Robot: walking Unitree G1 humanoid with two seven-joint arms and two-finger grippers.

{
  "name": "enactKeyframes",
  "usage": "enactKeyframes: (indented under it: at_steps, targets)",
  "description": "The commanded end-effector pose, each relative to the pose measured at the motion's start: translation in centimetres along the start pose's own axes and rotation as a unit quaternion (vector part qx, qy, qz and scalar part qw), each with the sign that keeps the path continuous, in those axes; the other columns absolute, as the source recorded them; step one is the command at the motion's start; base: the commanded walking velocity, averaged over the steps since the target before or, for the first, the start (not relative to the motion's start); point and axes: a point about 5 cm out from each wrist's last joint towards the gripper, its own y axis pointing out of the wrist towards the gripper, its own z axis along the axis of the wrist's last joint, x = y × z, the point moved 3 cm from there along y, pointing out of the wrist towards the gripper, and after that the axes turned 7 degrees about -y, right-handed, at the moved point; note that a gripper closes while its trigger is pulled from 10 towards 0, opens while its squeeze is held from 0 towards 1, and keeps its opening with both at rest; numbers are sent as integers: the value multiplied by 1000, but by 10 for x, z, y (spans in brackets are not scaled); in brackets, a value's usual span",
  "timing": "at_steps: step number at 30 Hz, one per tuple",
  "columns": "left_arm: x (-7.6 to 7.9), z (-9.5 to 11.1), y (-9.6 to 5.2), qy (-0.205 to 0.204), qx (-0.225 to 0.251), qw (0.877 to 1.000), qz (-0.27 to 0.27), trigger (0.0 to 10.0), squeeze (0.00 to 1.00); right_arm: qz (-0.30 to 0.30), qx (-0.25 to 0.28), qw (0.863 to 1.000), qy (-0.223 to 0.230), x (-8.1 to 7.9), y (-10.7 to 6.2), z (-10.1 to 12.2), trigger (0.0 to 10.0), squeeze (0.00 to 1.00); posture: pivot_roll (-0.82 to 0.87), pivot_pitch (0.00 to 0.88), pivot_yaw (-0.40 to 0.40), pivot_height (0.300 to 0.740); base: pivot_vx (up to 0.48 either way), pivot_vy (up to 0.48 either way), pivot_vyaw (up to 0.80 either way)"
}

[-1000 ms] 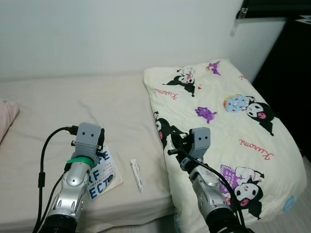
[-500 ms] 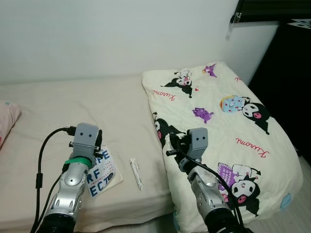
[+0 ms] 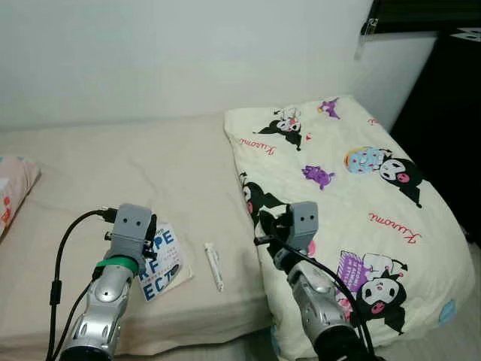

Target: Clean up the room

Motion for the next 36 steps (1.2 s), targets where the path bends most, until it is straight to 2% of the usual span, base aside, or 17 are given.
enactKeyframes:
  at_steps: [1, 2, 6, 7, 8, 10, 13, 16, 21, 22, 23, 25, 27, 29, 32, 36]
  targets:
    - [3, -4, -5, -2, -2, 1000, -9, 10000, 0, 41, 19, 998, 43, -10, 0, 3, 10000, 0, 79, 0, 64, 740, 0, 0, 0]
    - [4, -4, -7, -4, 4, 1000, -10, 10000, 0, 54, 53, 993, 89, -10, -2, 13, 10000, 0, 81, 0, 54, 740, 0, 0, 0]
    - [5, -4, -8, -5, 6, 1000, -10, 10000, 0, 56, 68, 991, 102, -9, -3, 17, 10000, 0, 82, 0, 52, 740, 0, 0, 0]
    - [4, -3, -8, -7, 8, 1000, -9, 10000, 0, 58, 77, 988, 123, -9, -2, 20, 10000, 0, 82, 0, 50, 740, 0, 0, 0]
    - [4, -3, -8, -7, 8, 1000, -9, 10000, 0, 58, 77, 988, 123, -9, -2, 20, 10000, 0, 82, 0, 50, 740, 0, 0, 0]
    - [4, -2, -9, -8, 10, 1000, -9, 10000, 0, 60, 92, 981, 157, -8, -2, 25, 10000, 0, 82, 0, 49, 740, 0, 0, 0]
    - [3, -3, -9, -27, 8, 1000, -7, 10000, 0, 44, 92, 963, 250, -1, 2, 25, 10000, 0, 82, 0, 51, 740, 0, 0, 0]
    - [2, -3, -10, -29, 7, 1000, -7, 10000, 0, 49, 95, 954, 279, 1, 4, 27, 10000, 0, 82, 0, 52, 740, 0, 0, 0]
    - [1, -2, -10, -28, 7, 1000, -6, 10000, 0, 45, 98, 955, 275, 6, 5, 31, 10000, 0, 84, 0, 52, 740, 0, 0, 0]
    - [0, -3, -9, -27, 4, 1000, -4, 10000, 0, 28, 83, 970, 227, 9, 6, 29, 10000, 0, 83, 0, 54, 740, 0, 0, 0]
    - [0, -3, -9, -27, 4, 1000, -4, 10000, 0, 28, 83, 970, 227, 9, 6, 29, 10000, 0, 83, 0, 54, 740, 0, 0, 0]
    - [0, -5, -9, -26, -3, 1000, -3, 10000, 0, 13, 59, 984, 165, 9, 7, 25, 10000, 0, 78, 0, 56, 740, 0, 0, 0]
    - [3, -8, -8, -26, -12, 1000, -3, 10000, 0, 8, 47, 988, 145, 8, 8, 22, 10000, 0, 75, 0, 57, 740, 0, 0, 0]
    - [5, -8, -7, -26, -15, 1000, -3, 10000, 0, 6, 46, 988, 146, 8, 7, 22, 10000, 0, 75, 0, 57, 740, 0, 0, 0]
    - [9, -9, -6, -27, -19, 999, -5, 10000, 0, -7, 51, 980, 192, 12, 4, 21, 10000, 0, 72, 0, 56, 740, 0, 0, 0]
    - [12, -7, -3, -26, -17, 999, -9, 10000, 0, -32, 51, 976, 208, 20, 1, 18, 10000, 0, 69, 0, 63, 740, 0, 0, 0]
